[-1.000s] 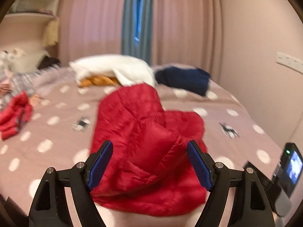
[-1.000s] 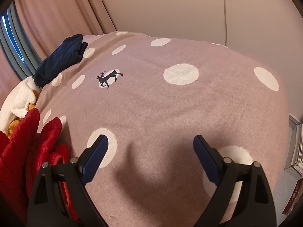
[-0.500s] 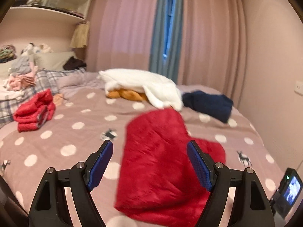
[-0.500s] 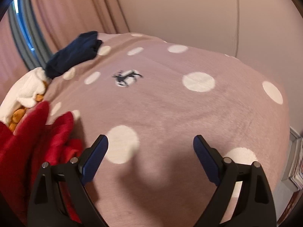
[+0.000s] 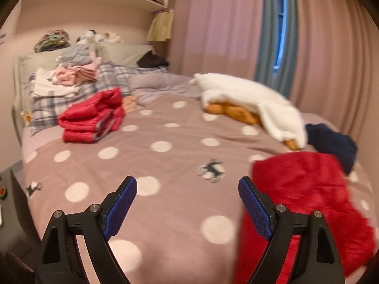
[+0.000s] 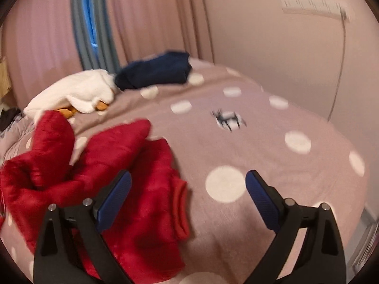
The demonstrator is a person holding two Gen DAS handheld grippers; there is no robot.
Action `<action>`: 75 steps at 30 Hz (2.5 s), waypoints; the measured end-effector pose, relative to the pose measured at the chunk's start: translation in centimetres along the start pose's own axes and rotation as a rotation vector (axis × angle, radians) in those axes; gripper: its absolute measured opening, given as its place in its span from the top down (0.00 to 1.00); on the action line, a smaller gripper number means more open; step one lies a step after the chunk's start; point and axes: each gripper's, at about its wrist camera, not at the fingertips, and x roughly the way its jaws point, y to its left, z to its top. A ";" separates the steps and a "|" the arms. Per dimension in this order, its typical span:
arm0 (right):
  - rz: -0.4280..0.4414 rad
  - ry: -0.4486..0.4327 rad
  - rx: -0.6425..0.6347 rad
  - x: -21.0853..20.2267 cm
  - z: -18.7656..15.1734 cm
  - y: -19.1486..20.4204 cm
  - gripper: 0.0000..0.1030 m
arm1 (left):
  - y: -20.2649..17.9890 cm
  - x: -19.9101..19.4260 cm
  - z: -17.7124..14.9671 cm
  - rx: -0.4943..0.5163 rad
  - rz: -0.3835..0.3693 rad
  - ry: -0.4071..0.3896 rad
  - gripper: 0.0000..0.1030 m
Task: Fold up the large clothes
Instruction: 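Lay the held jacket fold down with the left gripper and open it, then grasp the folded red jacket bundle with the right gripper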
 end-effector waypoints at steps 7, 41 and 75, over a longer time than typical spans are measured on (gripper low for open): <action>0.228 -0.066 0.017 -4.1 1.1 2.5 0.00 | 3.4 3.8 -1.3 -0.084 0.048 0.155 0.16; -0.129 0.139 -0.052 3.8 -2.0 1.0 0.78 | 4.8 6.2 -2.0 -0.124 0.045 0.283 0.16; 0.060 0.219 0.384 6.2 -3.8 -7.2 0.11 | 2.8 6.5 -3.3 -0.055 -0.021 0.320 0.16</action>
